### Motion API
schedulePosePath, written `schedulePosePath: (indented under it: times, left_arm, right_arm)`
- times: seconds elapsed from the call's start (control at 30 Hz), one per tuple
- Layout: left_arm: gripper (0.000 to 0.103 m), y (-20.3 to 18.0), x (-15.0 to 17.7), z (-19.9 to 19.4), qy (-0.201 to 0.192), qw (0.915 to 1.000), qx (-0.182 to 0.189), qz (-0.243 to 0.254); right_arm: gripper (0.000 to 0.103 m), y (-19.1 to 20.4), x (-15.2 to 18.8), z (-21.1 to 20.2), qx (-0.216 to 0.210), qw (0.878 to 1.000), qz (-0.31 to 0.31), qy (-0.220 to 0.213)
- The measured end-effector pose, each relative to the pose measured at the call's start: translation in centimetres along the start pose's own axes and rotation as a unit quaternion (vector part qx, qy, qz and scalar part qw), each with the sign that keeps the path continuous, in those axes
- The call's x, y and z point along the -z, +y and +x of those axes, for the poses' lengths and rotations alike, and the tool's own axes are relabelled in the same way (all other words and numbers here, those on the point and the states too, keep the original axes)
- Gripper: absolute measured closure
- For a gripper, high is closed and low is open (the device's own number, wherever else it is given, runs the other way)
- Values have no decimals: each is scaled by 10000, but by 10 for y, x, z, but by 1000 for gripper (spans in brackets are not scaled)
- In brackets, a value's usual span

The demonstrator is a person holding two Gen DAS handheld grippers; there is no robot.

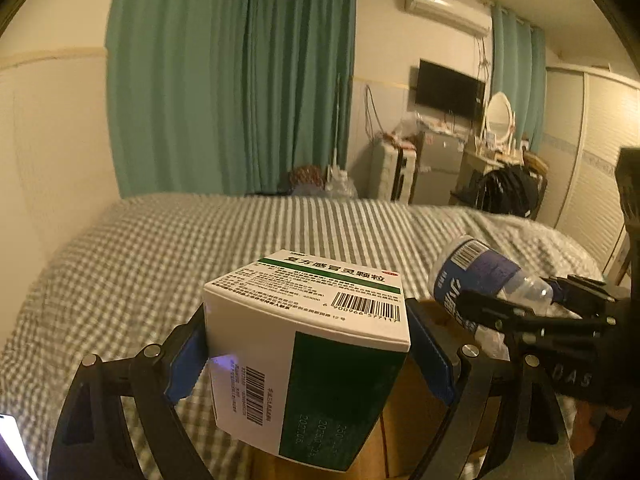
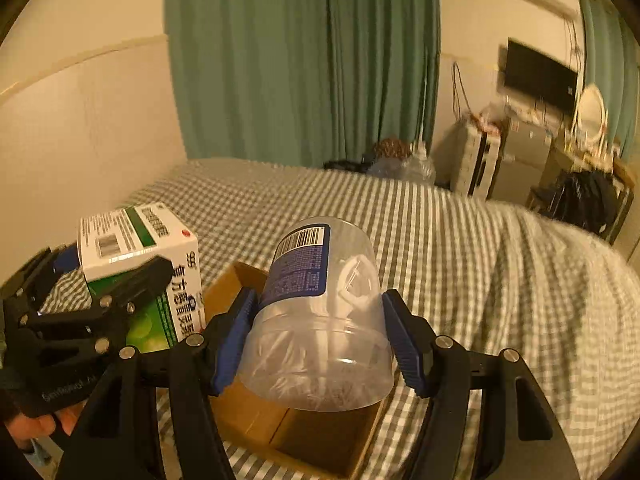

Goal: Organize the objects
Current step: 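Drop the medicine box into the cardboard box with the left gripper while the right gripper grasps the clear bottle, then grasp the white tape roll with the left gripper while the right gripper grasps the tissue pack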

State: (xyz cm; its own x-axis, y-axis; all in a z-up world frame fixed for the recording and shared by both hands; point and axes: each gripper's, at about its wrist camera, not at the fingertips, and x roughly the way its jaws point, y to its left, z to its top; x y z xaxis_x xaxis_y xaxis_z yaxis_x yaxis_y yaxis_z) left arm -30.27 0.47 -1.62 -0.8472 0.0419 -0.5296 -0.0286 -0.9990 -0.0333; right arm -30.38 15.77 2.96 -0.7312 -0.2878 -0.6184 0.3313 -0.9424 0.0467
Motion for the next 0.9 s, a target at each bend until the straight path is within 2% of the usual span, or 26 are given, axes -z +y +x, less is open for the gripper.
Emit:
schedulePosePath:
  times: [0.2,0.37,0.4,0.47,0.5,0.53,0.73,0.9]
  left_arm:
    - [12,0,19,29,237,9996,156,-11]
    - [8,-1,24,33,407,9990,203,7]
    - [6,-2,24,31,437,9989,190,11]
    - [4,-2,24,23,438,9989,140,72]
    - [3,-2,23,18,384,9991,100,114]
    - [0,-2,22,12,322,9993,47,162]
    - [0,3,25,-40,213,9989,-171,373]
    - [0,14,53,-76,308,9978,-380,442]
  right_arm:
    - [40,-26,18,55,-217,9983,400,355]
    - [36,-35,27,61,-355,9962,682,403]
    - [34,-39,28,59,-311,9964,691,376]
    - [14,-43,30,46,-198,9971,704,223]
    - [13,-44,29,38,-190,9971,722,125]
    - [12,-46,27,29,-157,9973,717,40]
    - [12,-39,20,-20,92,9985,512,-160]
    - [12,-26,32,-67,346,9987,165,-333]
